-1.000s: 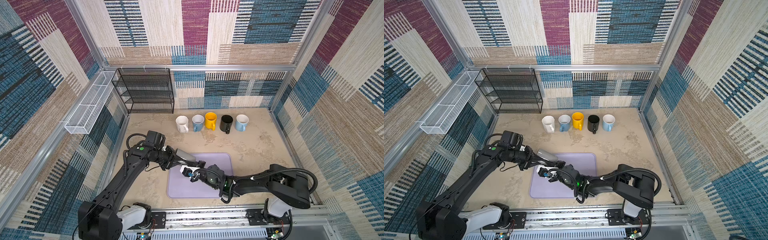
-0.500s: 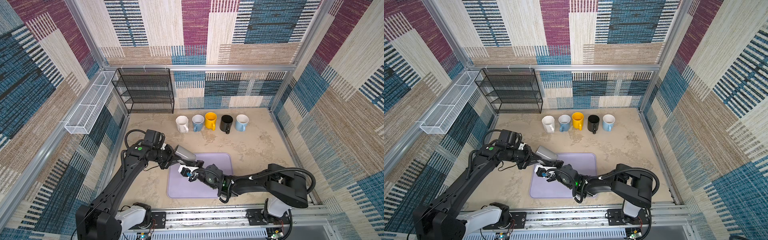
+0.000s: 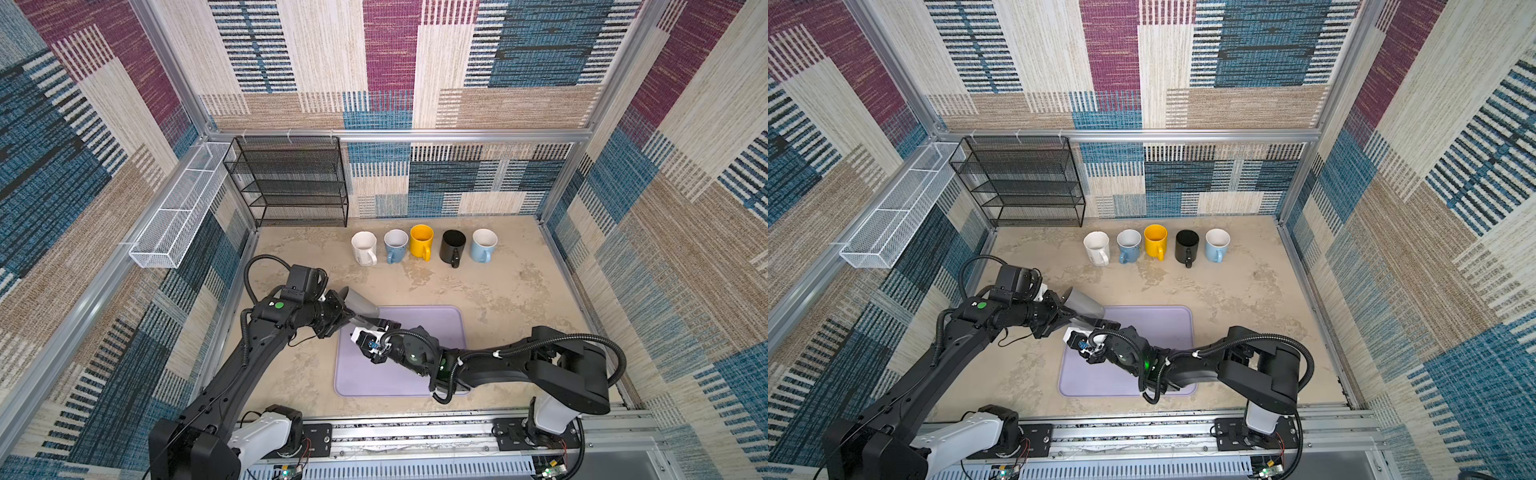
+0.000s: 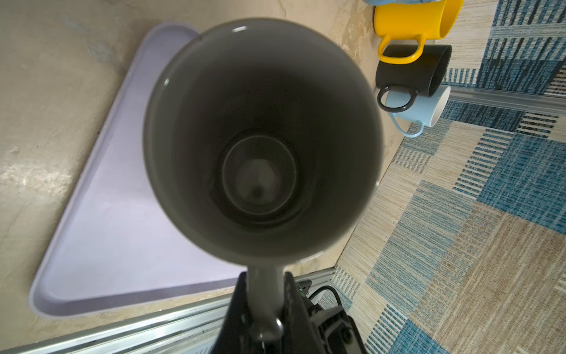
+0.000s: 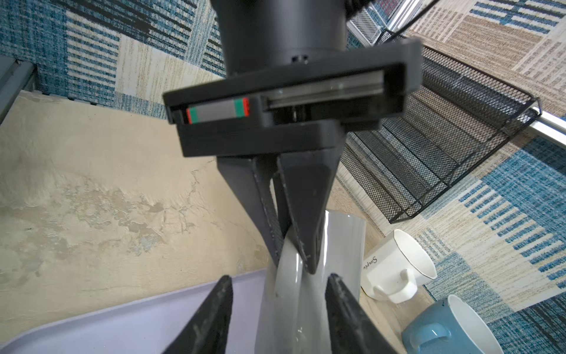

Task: Turn the mug right side up
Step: Pass the mug, then place the mug at the top-left of the table.

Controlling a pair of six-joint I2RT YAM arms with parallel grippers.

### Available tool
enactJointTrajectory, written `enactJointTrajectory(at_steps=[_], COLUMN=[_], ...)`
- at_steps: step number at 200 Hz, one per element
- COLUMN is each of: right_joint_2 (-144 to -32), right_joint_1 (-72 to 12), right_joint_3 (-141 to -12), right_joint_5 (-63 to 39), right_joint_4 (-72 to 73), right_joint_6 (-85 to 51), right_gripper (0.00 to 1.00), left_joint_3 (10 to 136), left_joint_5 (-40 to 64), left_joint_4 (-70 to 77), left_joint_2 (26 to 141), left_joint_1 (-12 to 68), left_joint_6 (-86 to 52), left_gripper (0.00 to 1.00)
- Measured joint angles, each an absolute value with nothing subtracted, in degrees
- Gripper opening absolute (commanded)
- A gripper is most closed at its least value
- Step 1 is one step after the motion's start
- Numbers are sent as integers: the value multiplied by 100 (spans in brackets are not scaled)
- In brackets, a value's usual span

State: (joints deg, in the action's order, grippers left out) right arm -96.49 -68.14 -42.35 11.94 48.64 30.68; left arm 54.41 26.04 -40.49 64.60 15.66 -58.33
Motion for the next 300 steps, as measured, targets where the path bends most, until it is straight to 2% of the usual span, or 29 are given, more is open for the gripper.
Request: enactJointTrajectory(at_steps=[41, 103, 161, 219, 300], right_joint_2=[-9292, -8077, -7164, -6637, -6361], right_joint_1=[-6694, -5728, -5168, -4991, -4899], right_joint_3=[-3946, -3824, -3806, -3590, -3481], right_joint_5=[1332, 1562, 1682, 1994, 2235], right_joint_4=[4875, 4298, 3444, 2965, 2722], right_joint_6=[2755, 1640, 941, 504, 303], right_gripper=[53, 53, 54, 54, 55], left_joint_3=[5452, 5419, 6058, 6919, 7220], left_joint_5=[2180, 1153, 167, -600, -1127], left_joint_4=[-3876, -3343, -2770, -2329, -1820], left_joint_2=[6560, 6803, 7732, 8641, 9546], left_joint_1=[1566, 1566, 1566, 1566, 1562], left_joint_6=[-5317, -4519, -3492, -2303, -1382], left_gripper=[0, 0, 0, 0, 0])
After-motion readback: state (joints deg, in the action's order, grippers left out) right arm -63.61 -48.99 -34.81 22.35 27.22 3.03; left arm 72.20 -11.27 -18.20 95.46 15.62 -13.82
